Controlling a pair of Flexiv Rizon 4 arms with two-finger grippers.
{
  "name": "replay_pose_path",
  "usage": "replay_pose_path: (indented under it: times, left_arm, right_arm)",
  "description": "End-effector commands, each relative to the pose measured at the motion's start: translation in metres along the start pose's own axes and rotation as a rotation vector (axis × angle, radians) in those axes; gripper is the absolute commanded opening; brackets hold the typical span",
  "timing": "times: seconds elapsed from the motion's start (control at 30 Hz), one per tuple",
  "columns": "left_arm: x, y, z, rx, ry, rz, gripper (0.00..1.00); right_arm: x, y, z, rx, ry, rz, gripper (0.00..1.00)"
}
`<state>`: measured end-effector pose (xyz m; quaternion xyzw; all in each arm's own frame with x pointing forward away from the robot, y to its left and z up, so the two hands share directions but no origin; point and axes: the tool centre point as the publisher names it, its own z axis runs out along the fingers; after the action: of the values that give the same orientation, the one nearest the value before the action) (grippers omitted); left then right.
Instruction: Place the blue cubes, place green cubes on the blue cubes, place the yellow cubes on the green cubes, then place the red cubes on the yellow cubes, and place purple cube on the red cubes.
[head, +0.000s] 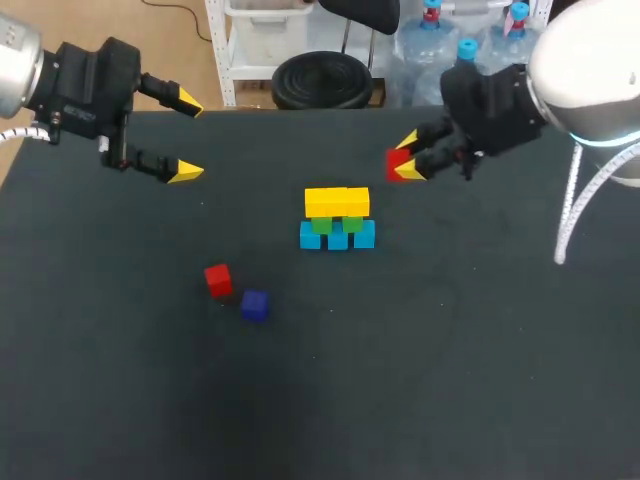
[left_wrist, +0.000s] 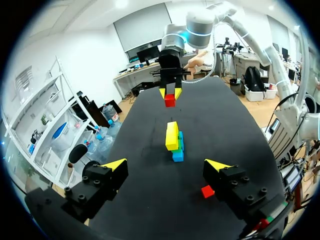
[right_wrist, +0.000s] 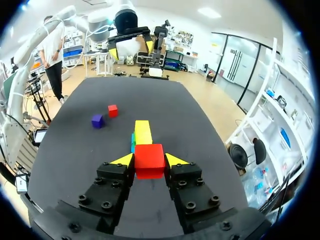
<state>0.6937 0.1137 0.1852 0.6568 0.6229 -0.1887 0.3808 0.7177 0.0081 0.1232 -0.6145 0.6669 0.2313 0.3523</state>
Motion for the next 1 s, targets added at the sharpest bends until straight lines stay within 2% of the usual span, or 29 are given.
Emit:
replay_pose_path:
  times: [0.03,1.0]
  left_arm:
    - [0.002,-0.001,0.0,-0.003,-0.005,0.004,1.0]
    - [0.002,-0.001,0.0,-0.003,-0.005,0.004,1.0]
  right_arm:
    - [-0.006,-0.01,0.015,-0.02,-0.001,0.001,0.0]
    - [-0.023,0.006,0.052,-0.03,-0.015,0.041,0.0]
